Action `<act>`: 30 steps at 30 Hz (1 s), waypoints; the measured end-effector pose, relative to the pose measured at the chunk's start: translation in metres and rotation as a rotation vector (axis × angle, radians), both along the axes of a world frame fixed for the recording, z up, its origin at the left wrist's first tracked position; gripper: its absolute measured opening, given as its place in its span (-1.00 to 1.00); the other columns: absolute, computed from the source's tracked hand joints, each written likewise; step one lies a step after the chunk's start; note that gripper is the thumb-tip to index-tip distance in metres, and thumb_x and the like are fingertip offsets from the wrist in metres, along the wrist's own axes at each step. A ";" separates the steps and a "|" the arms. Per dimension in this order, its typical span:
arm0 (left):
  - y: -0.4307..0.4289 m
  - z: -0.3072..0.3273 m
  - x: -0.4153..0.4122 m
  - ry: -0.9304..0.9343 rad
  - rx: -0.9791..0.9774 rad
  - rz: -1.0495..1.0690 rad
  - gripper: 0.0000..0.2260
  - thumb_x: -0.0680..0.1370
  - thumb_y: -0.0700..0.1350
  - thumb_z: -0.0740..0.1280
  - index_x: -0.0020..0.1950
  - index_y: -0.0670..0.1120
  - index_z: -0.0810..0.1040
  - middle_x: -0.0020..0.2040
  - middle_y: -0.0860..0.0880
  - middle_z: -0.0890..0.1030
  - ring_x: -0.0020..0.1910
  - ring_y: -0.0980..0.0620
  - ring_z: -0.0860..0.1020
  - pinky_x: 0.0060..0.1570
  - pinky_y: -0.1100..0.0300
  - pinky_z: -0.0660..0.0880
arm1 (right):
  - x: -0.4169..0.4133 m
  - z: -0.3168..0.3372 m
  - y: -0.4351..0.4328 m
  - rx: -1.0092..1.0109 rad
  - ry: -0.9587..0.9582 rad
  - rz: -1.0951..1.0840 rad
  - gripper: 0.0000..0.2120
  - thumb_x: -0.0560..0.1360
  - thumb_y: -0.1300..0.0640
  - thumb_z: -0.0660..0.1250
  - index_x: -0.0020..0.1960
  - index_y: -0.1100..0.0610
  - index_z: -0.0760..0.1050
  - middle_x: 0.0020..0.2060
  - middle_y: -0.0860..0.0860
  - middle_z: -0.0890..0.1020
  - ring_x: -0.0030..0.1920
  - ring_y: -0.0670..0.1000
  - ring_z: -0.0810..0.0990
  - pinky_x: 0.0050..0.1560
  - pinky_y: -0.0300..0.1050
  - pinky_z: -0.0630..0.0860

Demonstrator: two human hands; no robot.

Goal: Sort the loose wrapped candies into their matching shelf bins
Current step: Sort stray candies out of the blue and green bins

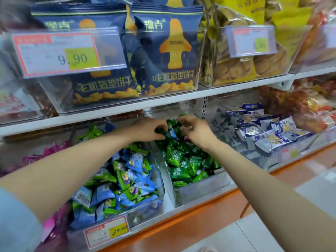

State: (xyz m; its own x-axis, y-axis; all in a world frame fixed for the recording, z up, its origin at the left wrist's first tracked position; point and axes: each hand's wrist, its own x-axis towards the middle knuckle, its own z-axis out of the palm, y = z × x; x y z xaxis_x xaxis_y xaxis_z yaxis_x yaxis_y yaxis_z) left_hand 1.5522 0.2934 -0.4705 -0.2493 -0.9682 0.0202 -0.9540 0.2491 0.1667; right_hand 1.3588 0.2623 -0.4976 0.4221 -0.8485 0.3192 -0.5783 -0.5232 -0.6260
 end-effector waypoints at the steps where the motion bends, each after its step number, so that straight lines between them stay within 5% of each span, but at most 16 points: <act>1: 0.006 0.000 -0.001 -0.012 -0.018 0.008 -0.81 0.51 0.02 0.34 0.10 0.05 0.51 0.14 0.02 0.55 0.13 -0.01 0.50 0.07 0.13 0.42 | 0.008 -0.001 -0.008 0.044 0.045 0.025 -0.63 0.53 0.24 0.28 0.33 0.10 0.44 0.25 0.09 0.53 0.22 0.10 0.50 0.21 -0.11 0.41; 4: 0.028 -0.003 -0.008 0.021 -0.031 0.027 -0.85 0.57 0.02 0.24 0.06 0.04 0.55 0.10 0.06 0.56 0.10 0.03 0.49 0.04 0.16 0.36 | 0.028 -0.009 -0.024 0.123 0.163 0.060 -0.57 0.55 0.14 0.28 0.40 -0.02 0.34 0.34 0.07 0.44 0.33 0.09 0.40 0.27 -0.08 0.37; 7: 0.045 -0.010 -0.015 -0.022 -0.046 -0.013 -0.74 0.61 0.07 0.11 0.04 -0.01 0.54 0.09 0.04 0.55 0.12 0.02 0.46 0.10 0.16 0.25 | 0.035 -0.021 -0.031 0.061 0.286 0.005 -0.65 0.55 0.08 0.26 0.33 -0.07 0.40 0.21 0.13 0.49 0.24 0.13 0.43 0.17 -0.07 0.36; 9: 0.049 -0.012 -0.015 -0.029 -0.037 -0.022 -0.62 0.58 0.13 0.00 0.12 0.01 0.54 0.13 0.06 0.54 0.17 0.03 0.43 0.13 0.18 0.21 | 0.034 -0.023 -0.031 0.047 0.210 -0.034 -0.76 0.53 0.13 0.29 0.19 -0.01 0.50 0.11 0.09 0.57 0.14 0.11 0.51 0.06 -0.11 0.41; 12: 0.049 -0.012 -0.014 0.060 -0.035 0.001 -0.73 0.61 0.09 0.11 0.23 0.07 0.48 0.22 0.08 0.50 0.23 0.03 0.40 0.13 0.19 0.19 | 0.029 -0.018 -0.032 0.109 0.023 -0.055 -0.91 0.53 0.16 0.29 -0.04 0.00 0.55 0.00 0.02 0.65 0.06 0.07 0.58 0.02 -0.07 0.50; 18: 0.044 -0.009 -0.014 0.061 -0.039 0.139 -0.57 0.58 0.10 0.19 0.43 0.04 0.27 0.48 0.06 0.21 0.45 0.06 0.14 0.35 0.12 0.10 | 0.027 -0.017 -0.024 0.112 0.247 0.032 -0.60 0.53 0.03 0.29 0.36 -0.12 0.36 0.13 -0.08 0.57 0.30 0.01 0.32 0.34 0.09 0.24; 25: 0.042 0.001 -0.016 -0.168 0.149 0.006 -0.67 0.62 0.05 0.04 0.31 0.13 0.46 0.42 0.13 0.28 0.41 0.05 0.11 0.35 0.02 -0.01 | 0.027 -0.009 -0.026 0.119 0.207 -0.026 -0.86 0.48 0.11 0.36 -0.01 -0.08 0.61 -0.10 -0.10 0.64 0.10 0.00 0.55 0.30 0.10 0.32; 30: 0.049 -0.005 -0.018 -0.092 0.078 -0.067 -0.71 0.62 0.07 0.10 0.21 0.07 0.54 0.26 0.12 0.46 0.29 0.08 0.32 0.34 0.07 0.01 | 0.001 0.008 -0.018 0.283 -0.268 -0.001 -0.87 0.48 0.26 0.37 -0.03 0.08 0.61 -0.17 0.00 0.66 -0.27 -0.15 0.55 -0.17 -0.34 0.46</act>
State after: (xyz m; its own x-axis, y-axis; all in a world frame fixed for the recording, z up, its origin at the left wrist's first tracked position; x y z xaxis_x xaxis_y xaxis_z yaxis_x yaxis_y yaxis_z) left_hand 1.5340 0.3419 -0.4751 -0.3106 -0.9471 -0.0809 -0.9479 0.3023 0.1005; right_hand 1.3594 0.2442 -0.4894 0.3543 -0.9193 0.1714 -0.3756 -0.3077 -0.8742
